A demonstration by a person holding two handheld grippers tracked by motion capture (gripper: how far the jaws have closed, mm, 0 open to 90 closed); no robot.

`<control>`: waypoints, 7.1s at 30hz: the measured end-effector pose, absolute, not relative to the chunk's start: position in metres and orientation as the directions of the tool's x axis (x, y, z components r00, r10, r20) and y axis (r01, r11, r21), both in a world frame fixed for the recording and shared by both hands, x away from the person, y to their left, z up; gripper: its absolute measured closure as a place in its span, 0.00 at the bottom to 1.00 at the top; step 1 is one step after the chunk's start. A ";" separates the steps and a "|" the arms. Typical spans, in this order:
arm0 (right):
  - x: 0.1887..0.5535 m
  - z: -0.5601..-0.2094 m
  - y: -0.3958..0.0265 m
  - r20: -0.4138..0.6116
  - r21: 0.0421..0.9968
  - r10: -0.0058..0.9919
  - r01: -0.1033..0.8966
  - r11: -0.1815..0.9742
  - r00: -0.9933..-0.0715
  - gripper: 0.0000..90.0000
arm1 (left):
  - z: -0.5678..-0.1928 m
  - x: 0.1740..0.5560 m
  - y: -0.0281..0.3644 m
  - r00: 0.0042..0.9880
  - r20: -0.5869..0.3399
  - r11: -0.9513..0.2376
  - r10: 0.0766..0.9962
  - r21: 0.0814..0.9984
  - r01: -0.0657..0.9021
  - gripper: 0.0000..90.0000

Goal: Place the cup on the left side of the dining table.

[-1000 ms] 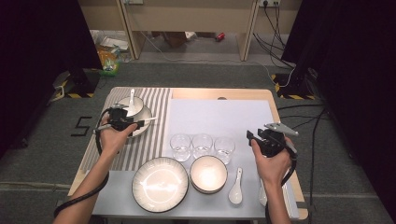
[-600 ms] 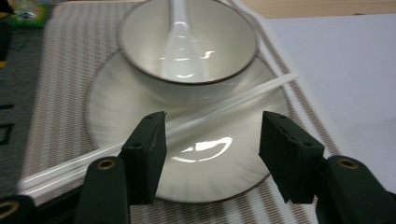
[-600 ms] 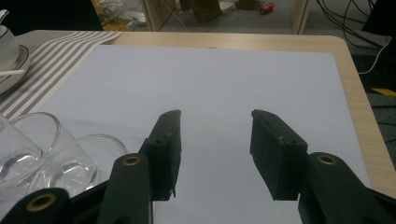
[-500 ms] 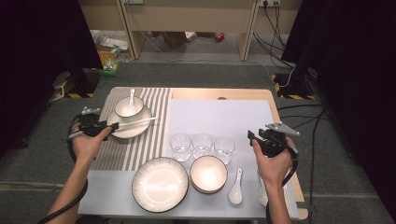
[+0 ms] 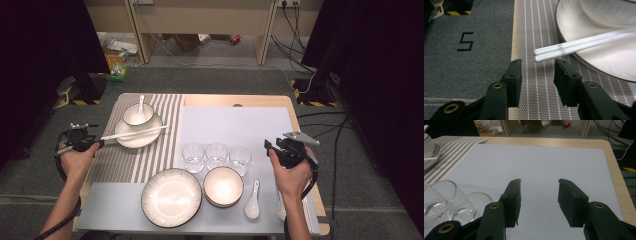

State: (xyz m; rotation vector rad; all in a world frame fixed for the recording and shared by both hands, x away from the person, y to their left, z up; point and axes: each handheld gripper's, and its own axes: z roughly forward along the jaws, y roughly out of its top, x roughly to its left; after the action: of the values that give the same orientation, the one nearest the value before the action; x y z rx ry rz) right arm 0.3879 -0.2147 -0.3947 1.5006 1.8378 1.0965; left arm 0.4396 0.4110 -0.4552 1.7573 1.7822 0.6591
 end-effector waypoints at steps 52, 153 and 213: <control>0.387 -0.395 -0.218 0.100 0.838 0.965 0.543 0.049 -0.241 0.60 | -0.456 0.441 0.399 0.016 0.025 -0.029 1.000 0.713 0.700 0.59; 0.383 -0.392 -0.240 0.134 0.823 0.970 0.568 0.006 -0.204 0.59 | -0.423 0.434 0.162 0.606 -0.141 -0.294 0.783 0.775 0.560 0.42; 0.385 -0.395 -0.239 0.140 0.817 0.968 0.577 0.007 -0.210 0.58 | -0.445 0.438 0.167 0.640 -0.136 -0.383 0.756 0.700 0.602 0.90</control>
State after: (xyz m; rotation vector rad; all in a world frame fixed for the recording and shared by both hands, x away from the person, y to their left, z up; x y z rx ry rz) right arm 0.3846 -0.2387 -0.3949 1.5826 1.8202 1.0961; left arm 0.4382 0.1673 -0.4452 2.1144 1.0545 0.2654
